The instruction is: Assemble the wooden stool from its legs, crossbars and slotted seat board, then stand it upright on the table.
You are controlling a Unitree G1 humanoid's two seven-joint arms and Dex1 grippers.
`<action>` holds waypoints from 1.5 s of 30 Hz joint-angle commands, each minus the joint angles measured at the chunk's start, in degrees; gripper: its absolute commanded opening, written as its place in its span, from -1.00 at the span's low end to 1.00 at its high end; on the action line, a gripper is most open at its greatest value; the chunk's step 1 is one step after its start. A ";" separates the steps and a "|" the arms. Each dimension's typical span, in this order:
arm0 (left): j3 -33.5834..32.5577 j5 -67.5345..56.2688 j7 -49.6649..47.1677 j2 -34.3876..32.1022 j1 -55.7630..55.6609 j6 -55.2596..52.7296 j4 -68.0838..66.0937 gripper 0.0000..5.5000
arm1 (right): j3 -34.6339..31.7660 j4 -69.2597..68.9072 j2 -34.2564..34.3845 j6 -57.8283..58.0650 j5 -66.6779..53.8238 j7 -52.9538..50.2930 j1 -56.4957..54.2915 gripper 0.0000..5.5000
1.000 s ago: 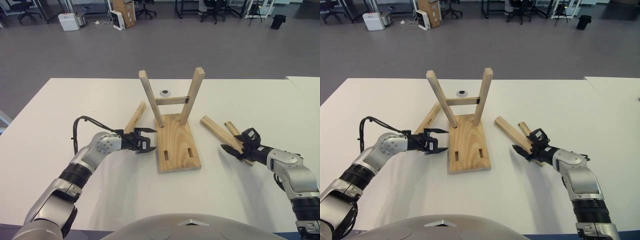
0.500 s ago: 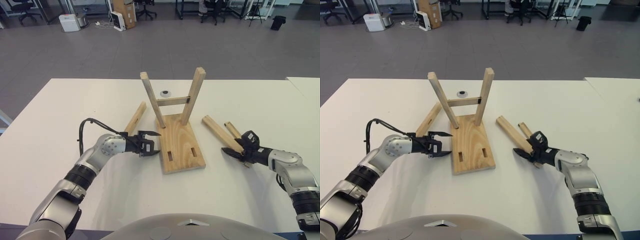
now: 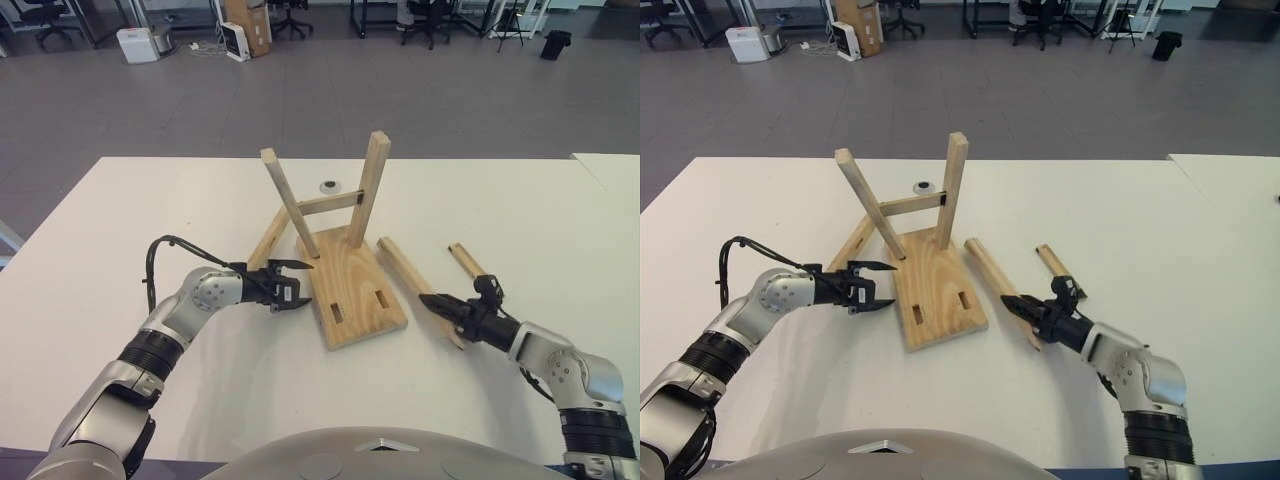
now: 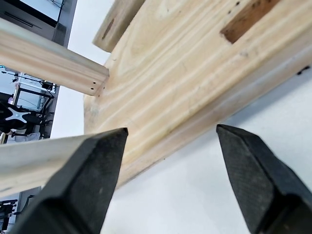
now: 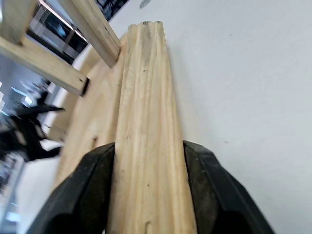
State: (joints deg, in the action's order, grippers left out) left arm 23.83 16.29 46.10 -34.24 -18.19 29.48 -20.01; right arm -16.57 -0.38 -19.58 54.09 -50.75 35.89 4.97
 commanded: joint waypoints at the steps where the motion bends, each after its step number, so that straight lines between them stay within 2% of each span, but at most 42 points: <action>1: -1.11 -0.15 -0.34 -0.80 -0.08 -0.17 0.75 0.22 | -4.99 -0.84 8.37 9.08 -47.42 -15.41 4.09 -0.25; 3: -1.01 -0.16 -0.38 -0.60 0.15 -0.42 1.13 0.22 | -2.76 -2.55 9.84 7.40 -53.97 -20.02 6.98 -0.25; 7: -0.70 -0.34 -0.26 0.12 -0.01 -0.70 1.34 0.22 | -6.67 2.23 14.79 -1.63 -52.06 -32.98 6.83 -0.25; 11: -0.55 -0.42 -0.15 0.48 -0.21 -0.85 1.31 0.22 | -7.35 5.46 18.75 -8.66 -53.80 -46.74 6.82 -0.25; 13: -0.55 -0.53 -0.06 0.53 -0.11 -0.92 1.47 0.22 | -7.84 5.50 20.63 -10.33 -56.47 -49.14 6.97 -0.25; 14: -0.57 -0.57 -0.02 0.51 -0.05 -0.92 1.50 0.22 | -8.06 4.50 21.27 -10.54 -57.99 -48.72 7.29 -0.11; 20: -0.67 -0.98 0.06 0.32 0.99 -1.31 2.63 0.22 | -11.49 7.04 22.99 -16.75 -55.28 -49.17 9.16 0.26; 22: -0.71 -1.04 0.10 0.30 1.26 -1.52 2.93 0.22 | -12.41 9.46 20.42 -18.29 -50.84 -48.93 9.52 0.38; 24: -0.61 -1.03 0.06 0.54 1.59 -1.88 3.37 0.22 | -11.79 9.76 15.39 -18.52 -43.59 -45.89 8.93 0.38; 27: -0.43 -0.96 -0.03 0.91 2.00 -2.21 3.81 0.22 | -8.81 3.27 8.19 -20.40 -30.42 -40.07 6.85 0.38; 34: -0.44 -0.71 -0.61 1.19 3.32 -2.83 4.74 0.22 | 17.04 -27.78 -11.05 -24.47 10.20 -28.16 7.64 0.38; 36: -0.54 -0.60 -0.90 1.15 4.00 -3.08 5.32 0.22 | 23.33 -31.48 -17.96 -26.65 21.20 -23.42 8.33 0.38; 38: -0.57 -0.31 -1.22 1.20 4.62 -3.50 5.98 0.22 | 26.46 -32.61 -22.93 -26.96 28.46 -20.36 10.24 0.38; 41: -0.46 0.01 -1.54 1.36 5.24 -3.94 6.62 0.22 | 24.68 -29.74 -21.20 -23.72 31.26 -22.09 10.10 0.38; 45: -0.09 -0.09 -0.80 1.20 4.49 -4.07 6.33 0.22 | 25.10 -26.09 -13.98 -19.60 31.01 -24.42 8.49 0.38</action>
State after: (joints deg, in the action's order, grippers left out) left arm 23.67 16.06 44.74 -32.83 -13.21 25.89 -13.87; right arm 7.94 -28.34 -36.52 32.64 -19.97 12.36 14.64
